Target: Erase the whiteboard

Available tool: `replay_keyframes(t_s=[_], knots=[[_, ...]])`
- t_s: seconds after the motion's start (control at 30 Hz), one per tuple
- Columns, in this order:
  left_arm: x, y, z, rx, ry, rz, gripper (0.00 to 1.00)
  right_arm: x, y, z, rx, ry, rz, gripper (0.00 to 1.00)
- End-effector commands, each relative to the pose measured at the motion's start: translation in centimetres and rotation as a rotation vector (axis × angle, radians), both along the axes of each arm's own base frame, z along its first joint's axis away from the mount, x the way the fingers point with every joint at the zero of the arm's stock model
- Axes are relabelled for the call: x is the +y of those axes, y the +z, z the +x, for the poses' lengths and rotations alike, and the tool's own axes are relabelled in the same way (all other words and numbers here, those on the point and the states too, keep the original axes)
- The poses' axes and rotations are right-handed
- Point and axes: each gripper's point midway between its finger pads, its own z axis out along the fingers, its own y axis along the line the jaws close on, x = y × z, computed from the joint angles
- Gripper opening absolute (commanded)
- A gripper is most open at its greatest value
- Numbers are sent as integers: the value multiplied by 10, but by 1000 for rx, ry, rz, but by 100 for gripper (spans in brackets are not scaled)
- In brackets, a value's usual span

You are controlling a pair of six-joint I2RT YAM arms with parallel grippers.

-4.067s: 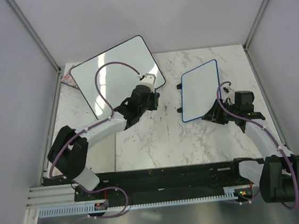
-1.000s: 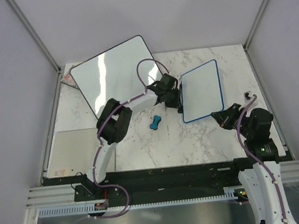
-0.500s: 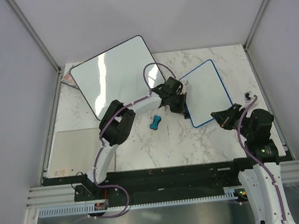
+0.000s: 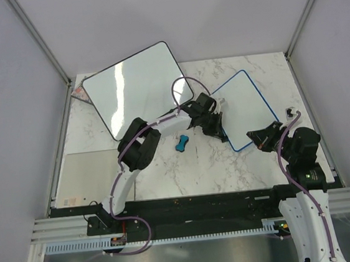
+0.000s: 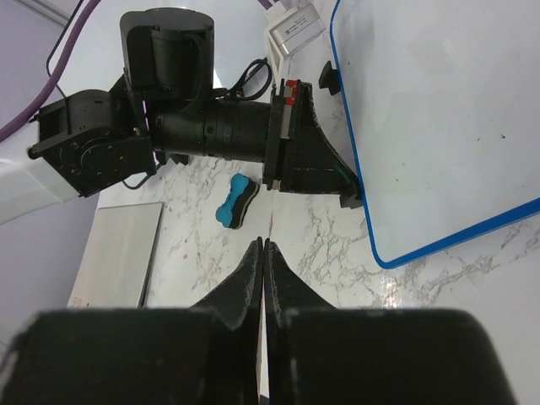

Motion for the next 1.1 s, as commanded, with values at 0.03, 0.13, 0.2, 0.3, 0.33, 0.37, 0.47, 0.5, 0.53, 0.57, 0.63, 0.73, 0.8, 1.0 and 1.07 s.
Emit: replay_keyframes(t_s=[0.03, 0.13, 0.2, 0.3, 0.33, 0.37, 0.47, 0.5, 0.53, 0.57, 0.63, 0.73, 0.8, 1.0, 1.07], knots=[[28, 18, 12, -96, 76, 43, 13, 2, 17, 2, -60, 28, -24, 4], [46, 29, 19, -131, 76, 42, 37, 7, 21, 1, -78, 60, -21, 11], [60, 39, 23, -155, 85, 41, 52, 8, 24, 2, -92, 66, -21, 19], [75, 45, 20, -192, 65, 48, 68, 8, 23, 3, -96, 69, -27, 38], [78, 62, 20, -228, 68, 32, 71, 7, 20, 3, -90, 69, -30, 50], [84, 61, 16, -237, 57, 40, 72, 7, 21, 5, -93, 65, -28, 54], [94, 88, 9, -310, 55, 2, 78, 11, 21, 8, -95, 83, 4, 73], [98, 95, 9, -327, 60, -9, 79, 11, 22, 9, -99, 86, 5, 78], [103, 99, 9, -346, 72, -5, 81, 11, 20, 11, -92, 85, 5, 88], [112, 110, 3, -373, 82, -11, 81, 10, 21, 12, -98, 82, -5, 93], [125, 119, 5, -422, 117, 3, 87, 6, 19, 17, -94, 62, -25, 98], [148, 129, -1, -477, 154, 32, 99, -2, 14, 25, -86, 26, -63, 98], [164, 136, -5, -530, 191, 40, 99, -7, 12, 29, -84, 3, -87, 98], [204, 150, -12, -681, 290, 54, 99, -32, -6, 47, -34, -115, -175, 98], [217, 148, -9, -709, 339, 79, 99, -52, -9, 53, -24, -220, -222, 98]])
